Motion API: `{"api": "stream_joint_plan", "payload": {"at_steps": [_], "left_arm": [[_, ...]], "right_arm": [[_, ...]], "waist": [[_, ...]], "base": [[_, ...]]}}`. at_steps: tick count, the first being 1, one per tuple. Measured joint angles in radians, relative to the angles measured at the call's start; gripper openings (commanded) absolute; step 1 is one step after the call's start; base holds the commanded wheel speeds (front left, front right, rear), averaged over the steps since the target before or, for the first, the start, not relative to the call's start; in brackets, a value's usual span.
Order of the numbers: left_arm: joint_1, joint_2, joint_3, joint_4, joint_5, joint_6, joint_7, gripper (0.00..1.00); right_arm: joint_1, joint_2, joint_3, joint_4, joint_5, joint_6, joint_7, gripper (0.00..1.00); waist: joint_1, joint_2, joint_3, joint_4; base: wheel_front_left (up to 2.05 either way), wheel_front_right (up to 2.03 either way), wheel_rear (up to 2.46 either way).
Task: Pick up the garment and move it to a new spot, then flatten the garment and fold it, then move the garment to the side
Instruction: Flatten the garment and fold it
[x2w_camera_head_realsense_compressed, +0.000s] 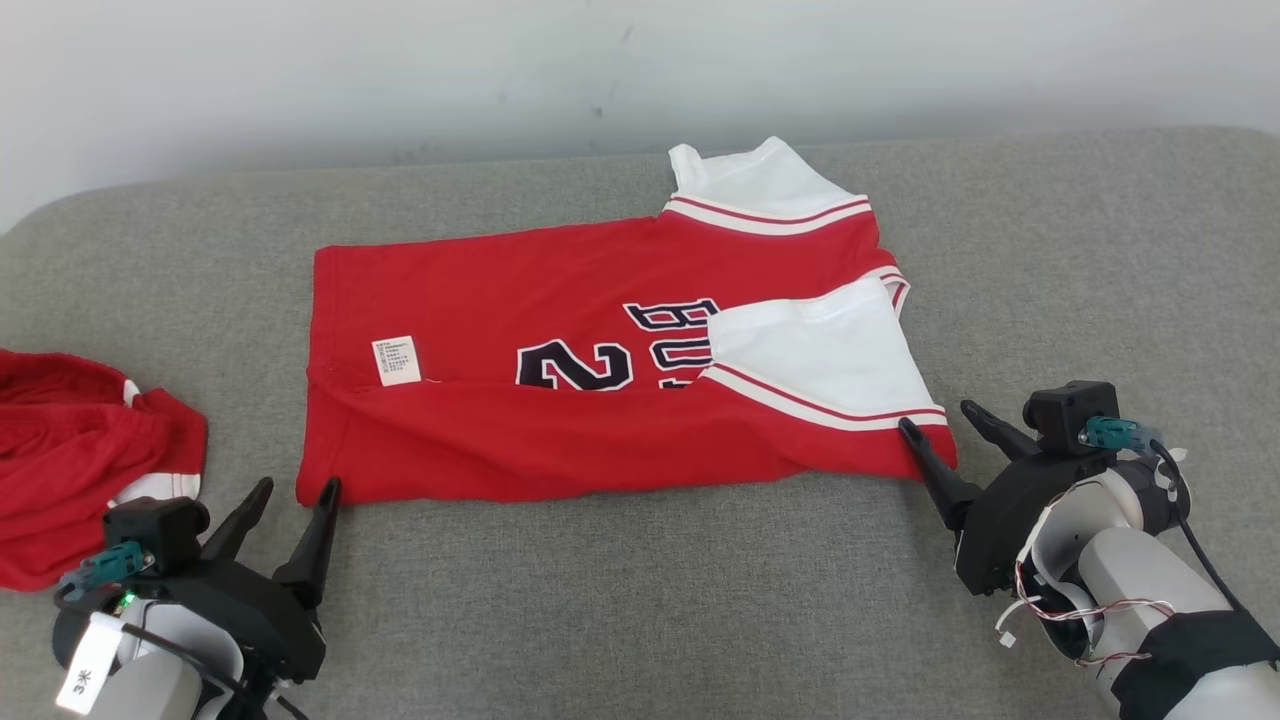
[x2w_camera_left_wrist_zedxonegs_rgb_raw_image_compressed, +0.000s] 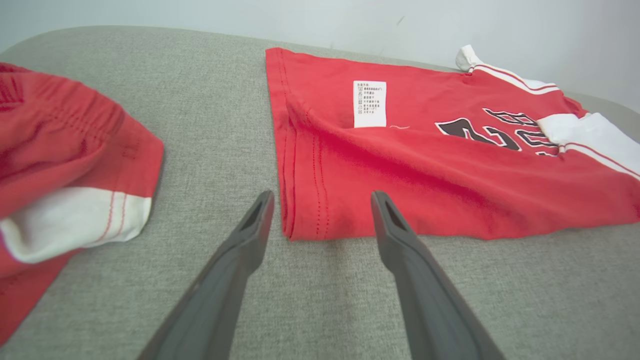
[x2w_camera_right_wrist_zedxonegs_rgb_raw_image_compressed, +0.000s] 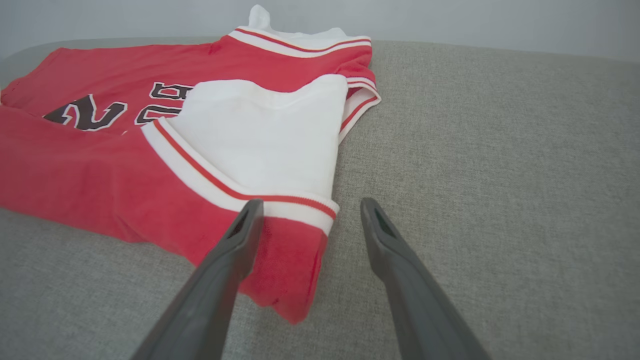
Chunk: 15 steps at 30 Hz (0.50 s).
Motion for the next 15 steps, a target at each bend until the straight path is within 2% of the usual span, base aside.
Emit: {"api": "stream_joint_plan", "payload": {"at_steps": [10, 15], "left_arm": [[-0.059, 0.007, -0.014, 0.066, 0.016, -0.007, 0.009, 1.00], [-0.092, -0.014, -0.020, 0.109, 0.011, -0.009, 0.027, 1.00]], "right_arm": [[0.000, 0.003, 0.015, -0.021, 0.000, 0.000, 0.000, 1.00], [0.003, 0.012, 0.026, -0.016, 0.000, 0.000, 0.013, 1.00]], "waist": [[0.0001, 0.0000, 0.041, -0.014], [0.0003, 0.0000, 0.056, -0.016]], "base": [[0.00, 0.00, 0.00], [0.00, 0.00, 0.00]]}}
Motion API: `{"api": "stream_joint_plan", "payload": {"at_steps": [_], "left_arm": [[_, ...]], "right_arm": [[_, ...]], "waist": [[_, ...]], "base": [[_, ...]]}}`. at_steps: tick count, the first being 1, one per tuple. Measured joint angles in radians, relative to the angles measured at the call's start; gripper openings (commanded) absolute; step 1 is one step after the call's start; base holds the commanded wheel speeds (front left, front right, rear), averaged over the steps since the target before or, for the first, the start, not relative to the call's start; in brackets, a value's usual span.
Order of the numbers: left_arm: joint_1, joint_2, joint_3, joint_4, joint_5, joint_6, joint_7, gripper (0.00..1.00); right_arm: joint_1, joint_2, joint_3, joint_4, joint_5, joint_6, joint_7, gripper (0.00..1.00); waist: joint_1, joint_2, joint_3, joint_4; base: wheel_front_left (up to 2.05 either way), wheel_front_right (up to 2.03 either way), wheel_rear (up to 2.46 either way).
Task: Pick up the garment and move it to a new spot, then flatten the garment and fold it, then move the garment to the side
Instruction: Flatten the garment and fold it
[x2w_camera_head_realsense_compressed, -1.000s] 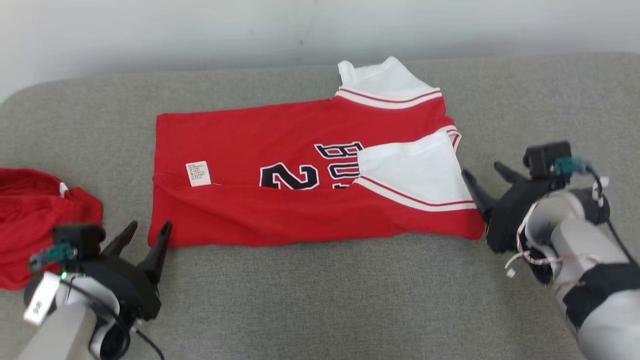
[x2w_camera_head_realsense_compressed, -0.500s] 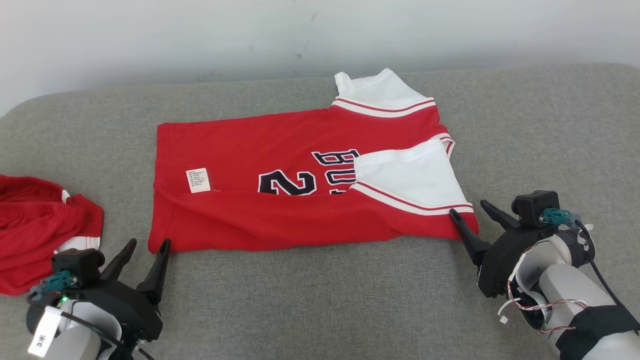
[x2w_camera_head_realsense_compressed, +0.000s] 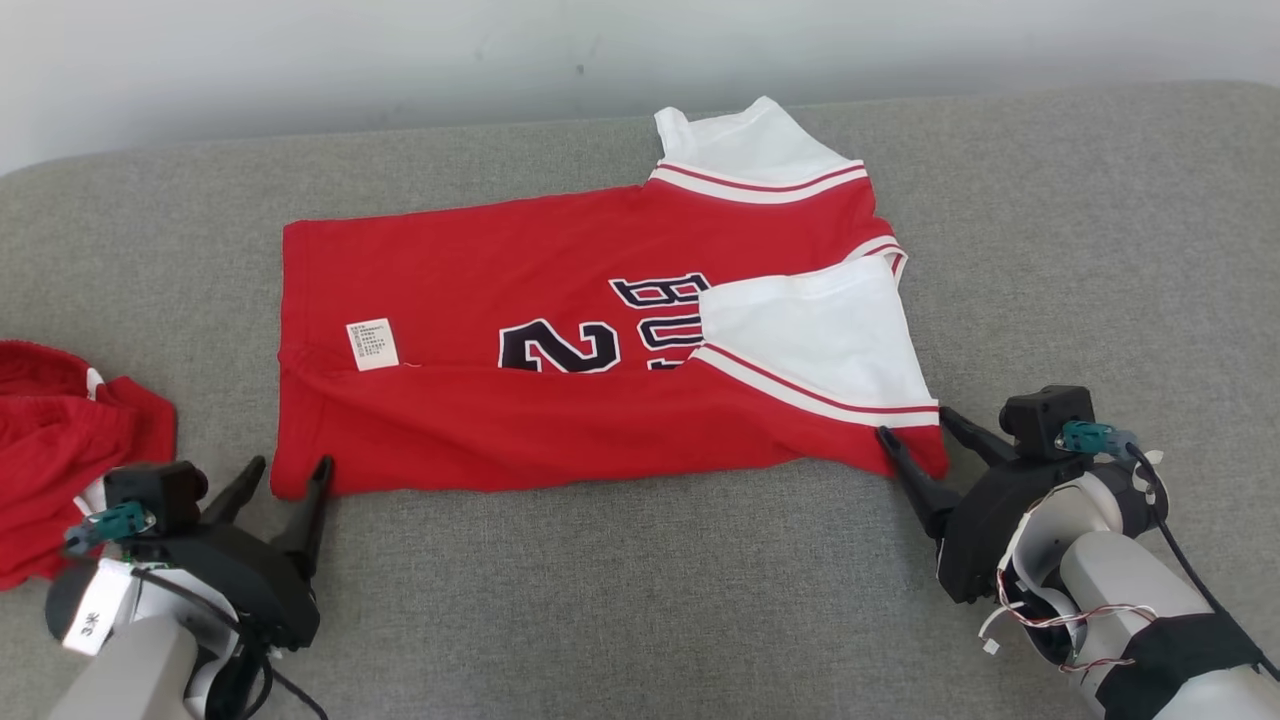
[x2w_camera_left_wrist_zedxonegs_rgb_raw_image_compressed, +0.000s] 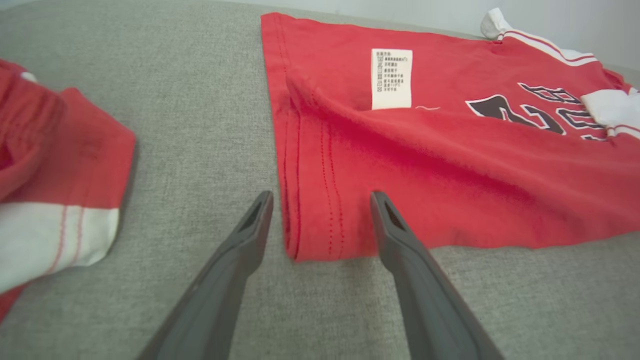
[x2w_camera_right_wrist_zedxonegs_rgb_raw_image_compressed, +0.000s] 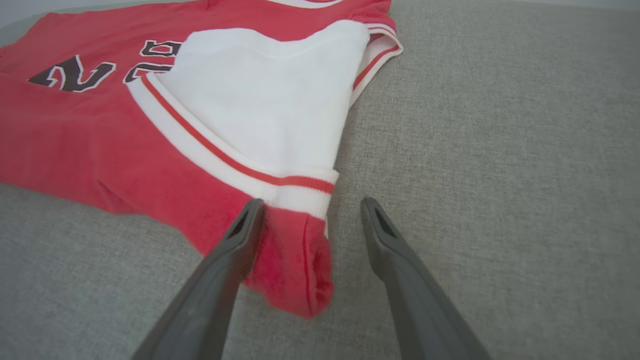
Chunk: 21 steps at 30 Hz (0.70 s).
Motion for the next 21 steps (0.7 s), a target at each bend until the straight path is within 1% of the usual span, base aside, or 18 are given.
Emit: {"api": "stream_joint_plan", "payload": {"at_steps": [7, 8, 9, 10, 11, 12, 21], "left_arm": [[-0.001, -0.018, -0.011, 0.049, -0.026, -0.008, 0.032, 1.00], [-0.003, -0.021, -0.010, 0.053, -0.029, -0.009, 0.033, 0.80], [-0.006, -0.024, -0.010, 0.058, -0.036, -0.009, 0.041, 0.45], [-0.011, -0.025, -0.012, 0.063, -0.043, -0.009, 0.043, 0.29], [-0.017, -0.028, -0.012, 0.069, -0.052, -0.009, 0.043, 0.07], [-0.021, -0.030, -0.013, 0.073, -0.061, -0.009, 0.045, 0.00], [-0.034, -0.041, -0.051, 0.093, -0.067, -0.010, 0.054, 0.00]], "right_arm": [[0.001, 0.006, 0.010, 0.002, 0.007, 0.000, 0.020, 1.00], [0.001, 0.006, 0.011, 0.002, 0.008, 0.000, 0.023, 0.99], [0.001, 0.006, 0.012, 0.002, 0.012, 0.000, 0.024, 0.70], [0.000, 0.006, 0.013, 0.002, 0.016, 0.000, 0.029, 0.42], [0.000, 0.006, 0.014, 0.001, 0.016, 0.000, 0.032, 0.17], [0.000, 0.007, 0.016, 0.000, 0.016, 0.000, 0.034, 0.00], [0.001, 0.009, 0.023, -0.003, 0.034, 0.004, 0.049, 0.00]], "waist": [[-0.0001, 0.0000, 0.008, 0.001], [-0.0001, 0.0000, 0.009, 0.001], [-0.0001, 0.0000, 0.009, 0.001], [0.0000, 0.0000, 0.009, 0.001], [-0.0001, 0.0000, 0.009, 0.001], [0.0000, -0.0001, 0.009, 0.001], [0.0000, 0.0000, -0.003, 0.006]], "base": [[0.00, 0.00, 0.00], [0.00, 0.00, 0.00], [0.00, 0.00, 0.00], [0.00, 0.00, 0.00], [0.00, 0.00, 0.00], [0.00, 0.00, 0.00], [0.00, 0.00, 0.00]]}}
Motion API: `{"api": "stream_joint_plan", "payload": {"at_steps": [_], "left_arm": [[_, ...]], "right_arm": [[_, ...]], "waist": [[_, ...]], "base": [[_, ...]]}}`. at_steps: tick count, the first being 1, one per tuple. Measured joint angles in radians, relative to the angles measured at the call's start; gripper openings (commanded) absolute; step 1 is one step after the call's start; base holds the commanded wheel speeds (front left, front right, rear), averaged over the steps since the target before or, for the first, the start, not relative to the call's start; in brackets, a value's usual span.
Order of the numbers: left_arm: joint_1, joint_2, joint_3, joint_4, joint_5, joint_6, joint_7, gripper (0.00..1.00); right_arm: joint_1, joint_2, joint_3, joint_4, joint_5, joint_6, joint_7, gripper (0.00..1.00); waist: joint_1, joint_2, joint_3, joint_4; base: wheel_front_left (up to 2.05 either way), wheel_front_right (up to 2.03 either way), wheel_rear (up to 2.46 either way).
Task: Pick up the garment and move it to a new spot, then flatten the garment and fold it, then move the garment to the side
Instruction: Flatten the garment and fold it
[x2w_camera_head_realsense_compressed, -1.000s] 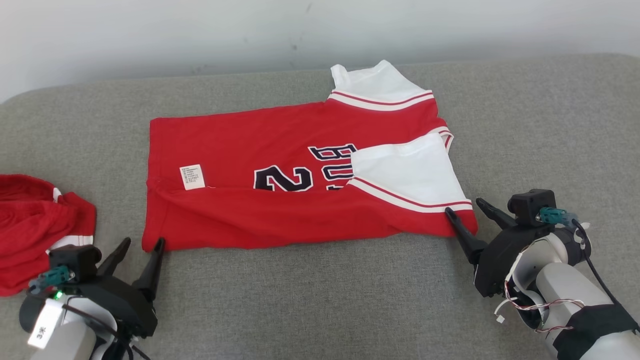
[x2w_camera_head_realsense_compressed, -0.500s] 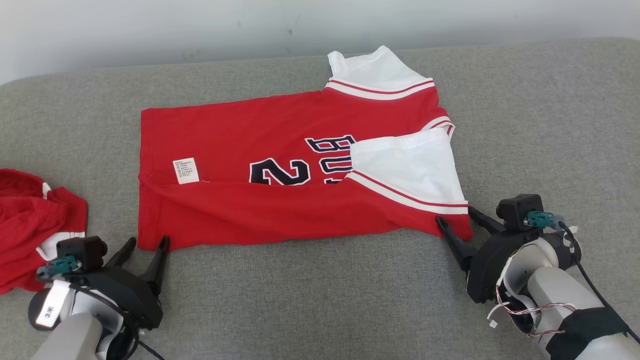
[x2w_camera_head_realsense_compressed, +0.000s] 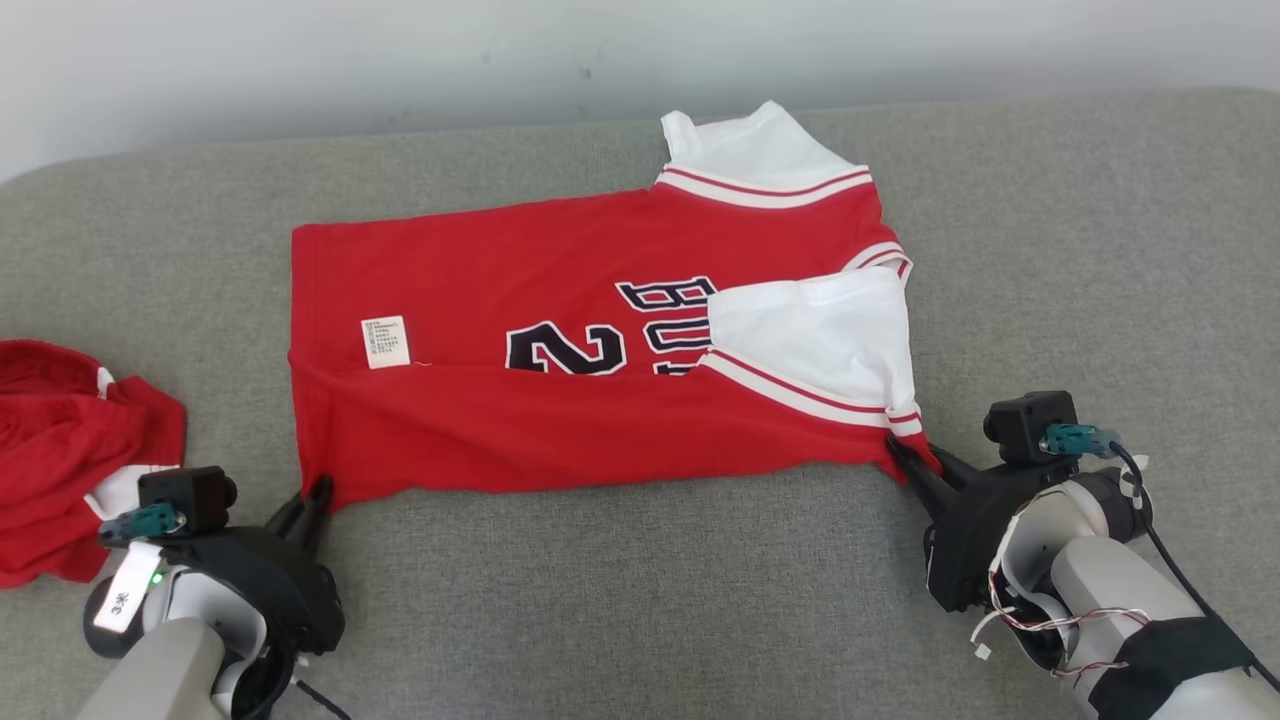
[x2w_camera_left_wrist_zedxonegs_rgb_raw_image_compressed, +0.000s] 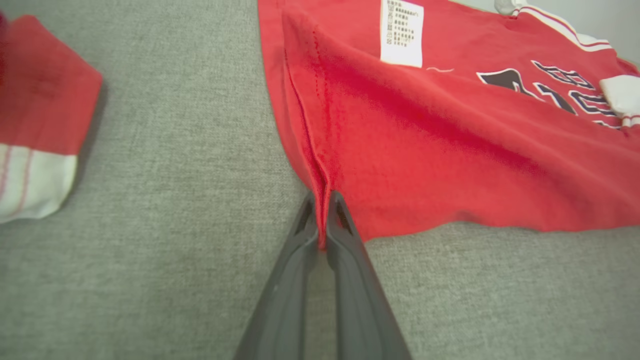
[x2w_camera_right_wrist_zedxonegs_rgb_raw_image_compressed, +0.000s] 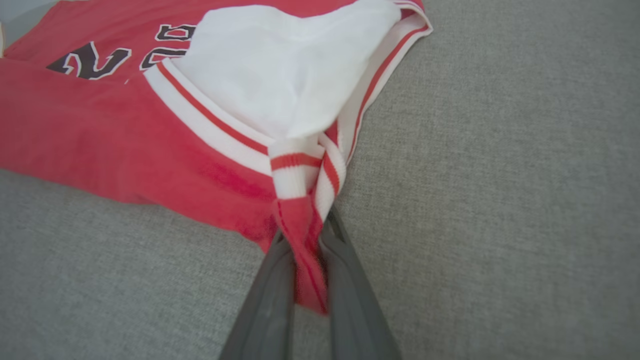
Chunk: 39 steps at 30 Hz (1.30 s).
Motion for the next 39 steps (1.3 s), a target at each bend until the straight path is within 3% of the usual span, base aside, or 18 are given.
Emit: {"api": "stream_joint_plan", "payload": {"at_steps": [16, 31, 39], "left_arm": [[0.126, 0.013, -0.078, -0.025, -0.056, -0.009, -0.007, 0.00], [0.300, 0.055, -0.109, -0.091, -0.078, -0.008, 0.004, 0.00], [0.329, 0.075, -0.105, -0.110, -0.087, -0.008, 0.031, 0.00]], "right_arm": [[0.147, -0.068, -0.050, -0.019, 0.074, 0.002, -0.047, 0.00], [0.430, -0.100, -0.046, -0.161, 0.148, 0.002, -0.041, 0.00], [0.456, -0.102, -0.038, -0.208, 0.163, -0.010, 0.001, 0.00]], "waist": [[-0.0001, 0.0000, -0.125, 0.018], [-0.0003, -0.0001, -0.255, 0.033], [-0.0003, 0.0000, -0.265, 0.008]], "base": [[0.00, 0.00, 0.00], [0.00, 0.00, 0.00], [0.00, 0.00, 0.00]]}}
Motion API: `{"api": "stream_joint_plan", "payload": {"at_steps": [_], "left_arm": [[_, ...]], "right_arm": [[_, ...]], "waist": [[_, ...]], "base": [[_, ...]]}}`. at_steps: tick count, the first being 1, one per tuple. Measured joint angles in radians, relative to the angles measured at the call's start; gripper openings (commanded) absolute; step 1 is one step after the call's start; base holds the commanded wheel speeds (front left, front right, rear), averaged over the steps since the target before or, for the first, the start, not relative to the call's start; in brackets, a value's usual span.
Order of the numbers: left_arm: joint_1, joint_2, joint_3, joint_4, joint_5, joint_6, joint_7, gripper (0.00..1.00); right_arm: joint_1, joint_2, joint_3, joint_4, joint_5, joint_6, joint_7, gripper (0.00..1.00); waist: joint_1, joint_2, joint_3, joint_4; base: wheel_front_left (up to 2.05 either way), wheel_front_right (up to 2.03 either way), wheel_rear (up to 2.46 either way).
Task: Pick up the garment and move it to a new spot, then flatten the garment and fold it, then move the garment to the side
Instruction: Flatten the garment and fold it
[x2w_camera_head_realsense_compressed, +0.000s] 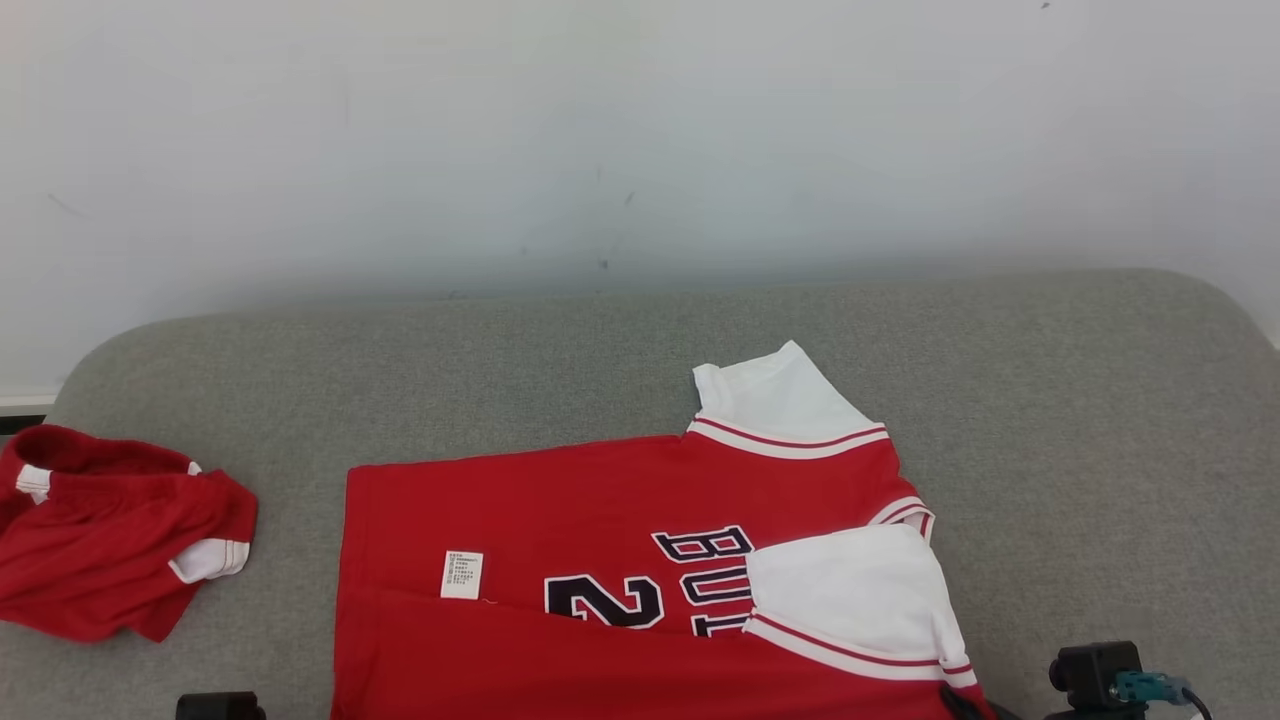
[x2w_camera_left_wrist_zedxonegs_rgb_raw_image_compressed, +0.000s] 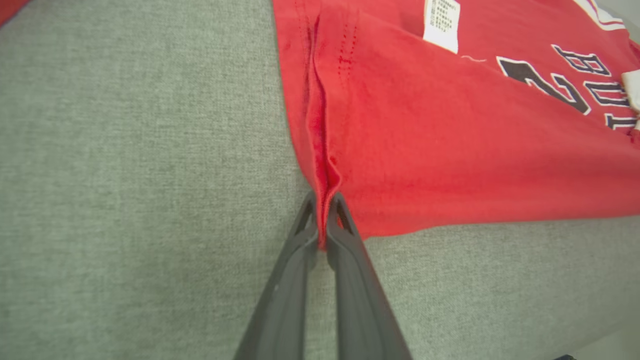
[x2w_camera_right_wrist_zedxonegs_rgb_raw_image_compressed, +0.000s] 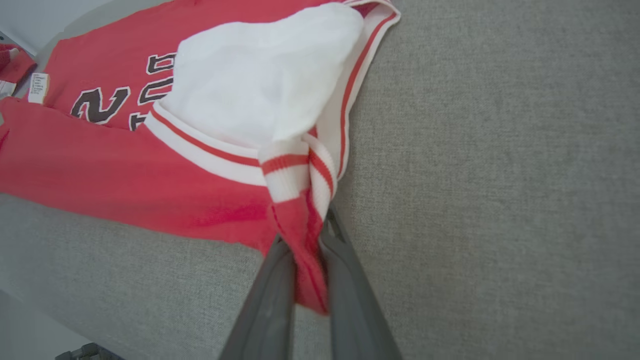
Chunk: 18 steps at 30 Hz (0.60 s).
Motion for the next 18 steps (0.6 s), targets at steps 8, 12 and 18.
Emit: {"api": "stream_joint_plan", "payload": {"at_steps": [8, 12, 18], "left_arm": [[0.000, -0.006, -0.002, -0.005, -0.024, 0.000, 0.026, 0.00], [0.000, -0.006, -0.001, -0.008, -0.030, 0.001, 0.040, 0.00], [0.012, -0.002, 0.010, -0.028, -0.047, 0.011, 0.061, 1.00]], "right_arm": [[0.019, -0.007, 0.000, -0.021, 0.009, -0.030, 0.030, 0.01], [0.019, -0.013, -0.004, -0.031, 0.010, -0.040, 0.040, 0.86], [0.037, -0.017, -0.040, -0.063, 0.050, -0.040, 0.042, 1.00]], "waist": [[0.0002, 0.0000, 0.002, 0.000], [0.0002, 0.0000, 0.002, 0.003], [0.0002, 0.0000, 0.001, 0.007]], "base": [[0.00, 0.00, 0.00], [0.00, 0.00, 0.00], [0.00, 0.00, 0.00]]}}
